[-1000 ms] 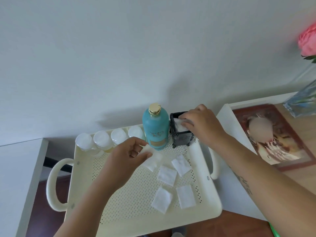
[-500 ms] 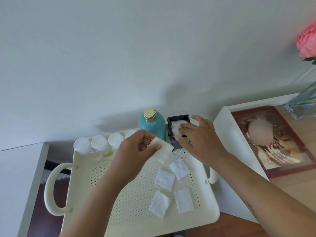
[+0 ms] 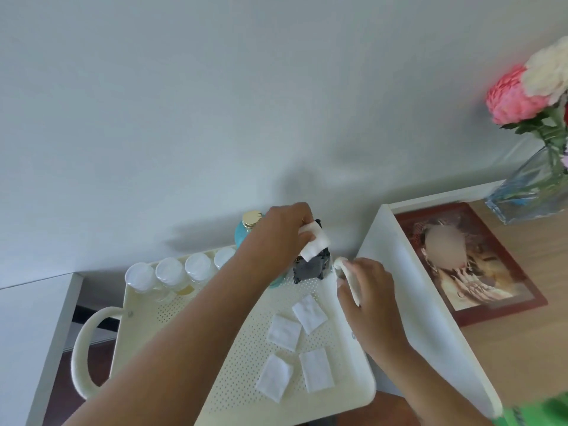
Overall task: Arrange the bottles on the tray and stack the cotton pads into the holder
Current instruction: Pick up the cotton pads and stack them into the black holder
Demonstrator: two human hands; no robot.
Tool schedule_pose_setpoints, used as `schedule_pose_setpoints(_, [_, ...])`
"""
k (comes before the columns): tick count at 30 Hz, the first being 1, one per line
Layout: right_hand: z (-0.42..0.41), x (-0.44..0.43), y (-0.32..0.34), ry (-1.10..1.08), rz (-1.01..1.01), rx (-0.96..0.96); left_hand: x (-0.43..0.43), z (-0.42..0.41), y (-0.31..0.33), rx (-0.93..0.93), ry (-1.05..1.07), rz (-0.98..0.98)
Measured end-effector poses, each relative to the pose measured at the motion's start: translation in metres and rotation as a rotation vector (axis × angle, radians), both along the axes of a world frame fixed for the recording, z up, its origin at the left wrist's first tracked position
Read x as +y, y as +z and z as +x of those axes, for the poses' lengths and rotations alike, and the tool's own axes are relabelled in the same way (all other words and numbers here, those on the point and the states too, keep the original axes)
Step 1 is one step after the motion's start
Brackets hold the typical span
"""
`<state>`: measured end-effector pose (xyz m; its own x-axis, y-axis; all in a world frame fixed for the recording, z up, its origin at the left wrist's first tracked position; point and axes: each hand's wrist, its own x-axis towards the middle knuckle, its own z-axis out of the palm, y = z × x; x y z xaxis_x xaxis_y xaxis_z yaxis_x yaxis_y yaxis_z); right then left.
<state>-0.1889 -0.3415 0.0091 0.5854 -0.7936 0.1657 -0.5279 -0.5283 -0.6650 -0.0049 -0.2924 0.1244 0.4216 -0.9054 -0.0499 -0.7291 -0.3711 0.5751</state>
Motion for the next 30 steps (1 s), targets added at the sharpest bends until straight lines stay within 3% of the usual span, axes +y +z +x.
schedule_pose_setpoints(5, [-0.003, 0.009, -0.008, -0.028, 0.151, -0.097, -0.041, 0.004, 0.008, -0.221, -0.109, 0.349])
schedule_pose_setpoints(12, [0.001, 0.013, -0.02, -0.017, 0.247, -0.192, -0.062, 0.0, -0.008, -0.366, -0.184, 0.522])
schedule_pose_setpoints(18, [0.0, 0.013, -0.02, -0.03, 0.117, -0.124, -0.064, 0.001, -0.022, -0.398, -0.145, 0.514])
schedule_pose_setpoints(24, [0.002, 0.008, -0.018, -0.019, -0.049, -0.021, -0.047, -0.009, -0.038, -0.603, -0.178, 0.236])
schedule_pose_setpoints(30, [0.005, 0.005, -0.022, 0.067, -0.133, 0.023, -0.035, -0.017, -0.048, -0.543, -0.169, 0.336])
